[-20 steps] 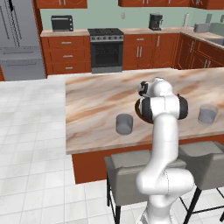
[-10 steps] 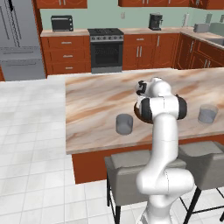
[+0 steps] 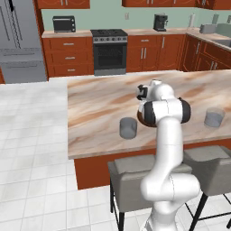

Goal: There are four ice cubes in the ice bowl. Place two ice cubes in each glass of water.

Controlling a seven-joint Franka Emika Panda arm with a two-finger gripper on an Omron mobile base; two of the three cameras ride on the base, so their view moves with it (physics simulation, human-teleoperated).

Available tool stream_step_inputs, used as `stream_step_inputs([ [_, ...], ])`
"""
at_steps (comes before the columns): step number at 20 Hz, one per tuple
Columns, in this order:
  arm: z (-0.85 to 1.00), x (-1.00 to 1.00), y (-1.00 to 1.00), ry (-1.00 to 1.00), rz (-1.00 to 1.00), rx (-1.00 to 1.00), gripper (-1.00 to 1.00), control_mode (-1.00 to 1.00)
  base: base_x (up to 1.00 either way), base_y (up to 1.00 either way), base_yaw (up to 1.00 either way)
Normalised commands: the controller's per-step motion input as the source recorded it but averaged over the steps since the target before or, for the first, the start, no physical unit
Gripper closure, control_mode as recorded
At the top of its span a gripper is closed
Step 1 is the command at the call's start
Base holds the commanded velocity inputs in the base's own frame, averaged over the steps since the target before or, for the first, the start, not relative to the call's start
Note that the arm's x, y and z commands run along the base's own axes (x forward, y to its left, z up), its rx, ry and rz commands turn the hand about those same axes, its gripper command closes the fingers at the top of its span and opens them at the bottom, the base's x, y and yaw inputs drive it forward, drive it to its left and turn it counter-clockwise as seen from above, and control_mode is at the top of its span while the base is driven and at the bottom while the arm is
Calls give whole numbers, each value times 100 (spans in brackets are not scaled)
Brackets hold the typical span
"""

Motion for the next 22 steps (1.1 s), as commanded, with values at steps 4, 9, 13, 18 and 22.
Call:
stream_step_inputs([
  [4, -60, 4, -17, 2, -14, -6, 100, -100, 0, 0, 0],
  [9, -49, 2, -12, 2, -14, -2, 100, -100, 0, 0, 0],
  [13, -17, -3, -25, 0, -14, 2, 100, -100, 0, 0, 0],
  [18, 28, -34, -10, -10, -8, 14, 100, -100, 0, 0, 0],
  [22, 46, -42, 18, -23, 0, 6, 100, -100, 0, 0, 0],
])
